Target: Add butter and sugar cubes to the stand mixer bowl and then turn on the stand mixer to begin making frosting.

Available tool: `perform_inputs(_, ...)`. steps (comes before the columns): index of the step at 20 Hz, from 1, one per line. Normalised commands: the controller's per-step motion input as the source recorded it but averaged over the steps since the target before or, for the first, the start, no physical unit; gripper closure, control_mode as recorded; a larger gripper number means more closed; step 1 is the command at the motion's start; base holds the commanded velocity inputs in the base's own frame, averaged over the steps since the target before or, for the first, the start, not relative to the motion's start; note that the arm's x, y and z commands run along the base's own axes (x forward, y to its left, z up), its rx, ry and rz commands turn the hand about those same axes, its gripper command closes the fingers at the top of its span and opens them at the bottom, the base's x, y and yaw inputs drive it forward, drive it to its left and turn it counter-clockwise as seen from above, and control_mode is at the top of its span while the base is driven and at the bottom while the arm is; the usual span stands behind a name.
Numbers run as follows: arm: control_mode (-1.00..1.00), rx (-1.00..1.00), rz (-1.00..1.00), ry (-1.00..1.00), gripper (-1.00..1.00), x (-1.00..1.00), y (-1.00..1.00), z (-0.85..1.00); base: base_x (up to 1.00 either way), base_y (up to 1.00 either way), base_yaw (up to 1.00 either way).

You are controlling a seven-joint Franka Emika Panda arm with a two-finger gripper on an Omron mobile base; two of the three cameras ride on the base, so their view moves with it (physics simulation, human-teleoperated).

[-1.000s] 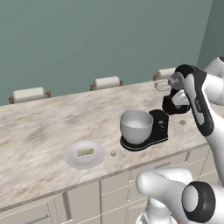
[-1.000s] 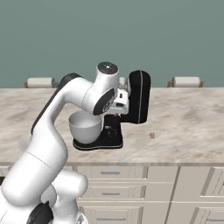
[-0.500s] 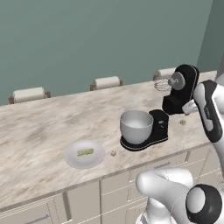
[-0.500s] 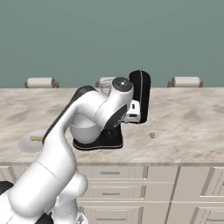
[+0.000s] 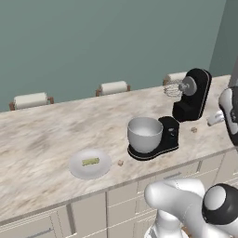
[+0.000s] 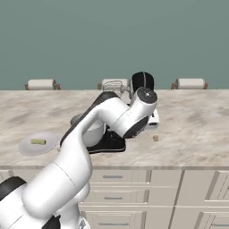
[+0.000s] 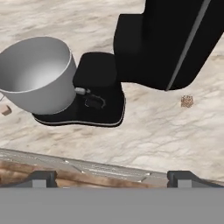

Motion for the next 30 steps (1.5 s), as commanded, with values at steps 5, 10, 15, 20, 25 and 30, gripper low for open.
perform_inputs(5, -1.00, 0.00, 0.13, 0.00, -1.00, 0.00, -0.41, -0.16, 0.00, 0.00, 0.00)
perform_inputs(10, -1.00, 0.00, 0.06, -0.04, -1.00, 0.00, -0.13, -0.29, 0.00, 0.00, 0.00)
perform_inputs(15, -1.00, 0.00, 0.00, -0.10, -1.00, 0.00, 0.00, -0.39, 0.00, 0.00, 0.00)
perform_inputs(20, -1.00, 0.00, 0.00, -0.12, -1.00, 0.00, -0.05, -0.41, 0.00, 0.00, 0.00)
perform_inputs(25, -1.00, 0.00, 0.00, -0.14, -1.00, 0.00, -0.18, -0.18, 0.00, 0.00, 0.00)
perform_inputs(30, -1.00, 0.02, 0.01, -0.04, -1.00, 0.02, -0.27, -0.08, 0.00, 0.00, 0.00)
